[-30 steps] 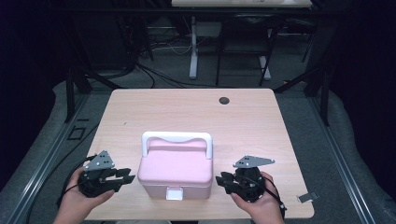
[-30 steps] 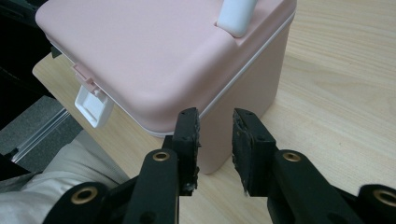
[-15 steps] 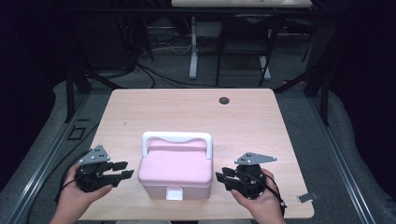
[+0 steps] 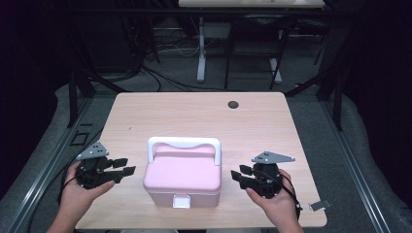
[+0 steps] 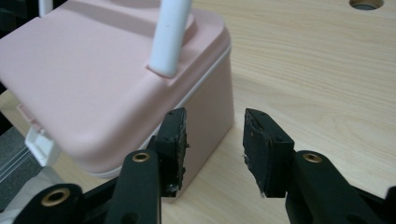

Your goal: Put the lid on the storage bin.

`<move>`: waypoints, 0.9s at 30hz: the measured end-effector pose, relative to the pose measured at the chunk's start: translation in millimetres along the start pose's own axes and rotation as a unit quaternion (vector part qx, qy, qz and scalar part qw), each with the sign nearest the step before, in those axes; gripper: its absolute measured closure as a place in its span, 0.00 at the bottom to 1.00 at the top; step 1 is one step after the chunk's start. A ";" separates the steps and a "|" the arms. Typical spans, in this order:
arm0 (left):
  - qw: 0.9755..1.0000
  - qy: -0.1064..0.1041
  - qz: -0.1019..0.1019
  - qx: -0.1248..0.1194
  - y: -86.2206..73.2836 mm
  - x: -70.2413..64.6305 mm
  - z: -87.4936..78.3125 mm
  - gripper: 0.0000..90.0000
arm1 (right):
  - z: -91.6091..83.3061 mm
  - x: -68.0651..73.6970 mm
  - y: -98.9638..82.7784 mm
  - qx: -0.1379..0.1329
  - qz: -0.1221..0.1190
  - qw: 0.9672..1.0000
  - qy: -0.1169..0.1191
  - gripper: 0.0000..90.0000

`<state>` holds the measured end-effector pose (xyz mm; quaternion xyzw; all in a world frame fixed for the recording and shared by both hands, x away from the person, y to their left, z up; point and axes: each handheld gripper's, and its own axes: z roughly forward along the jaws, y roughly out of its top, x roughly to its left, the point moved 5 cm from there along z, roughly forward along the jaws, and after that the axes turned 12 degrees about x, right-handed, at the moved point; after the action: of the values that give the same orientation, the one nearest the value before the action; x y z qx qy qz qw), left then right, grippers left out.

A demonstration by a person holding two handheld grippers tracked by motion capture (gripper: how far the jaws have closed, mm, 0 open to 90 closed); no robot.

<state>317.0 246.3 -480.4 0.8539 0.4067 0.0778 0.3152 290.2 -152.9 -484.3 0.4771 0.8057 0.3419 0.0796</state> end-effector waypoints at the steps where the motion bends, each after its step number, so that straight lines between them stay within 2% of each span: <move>1: 1.000 0.000 -0.003 -0.001 -0.1 2.3 1.5 0.59 | 0.4 -2.0 0.1 0.000 0.002 1.000 -0.002 0.65; 12: 0.999 0.010 -0.045 -0.009 -10.6 24.9 22.7 0.60 | 16.5 -27.4 -3.5 -0.011 0.034 0.999 -0.021 0.65; 17: 0.998 0.007 -0.057 -0.012 -21.1 31.9 30.8 0.62 | 24.9 -37.6 -10.2 -0.011 0.040 0.998 -0.037 0.65; 18: 0.998 0.008 -0.060 -0.014 -23.2 33.2 32.2 0.62 | 25.2 -38.9 -11.4 -0.012 0.040 0.999 -0.027 0.65; 24: 0.997 0.010 -0.071 -0.012 -34.7 39.6 39.3 0.63 | 28.3 -49.2 -18.5 -0.025 0.057 0.997 -0.037 0.65; 27: 0.997 0.013 -0.076 -0.011 -39.5 42.1 42.0 0.63 | 31.8 -53.6 -23.4 -0.020 0.060 0.997 -0.045 0.65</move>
<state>335.6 276.2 -542.5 0.8162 0.4733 0.0693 0.3241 316.4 -189.1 -533.5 0.5376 0.7645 0.3402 0.1042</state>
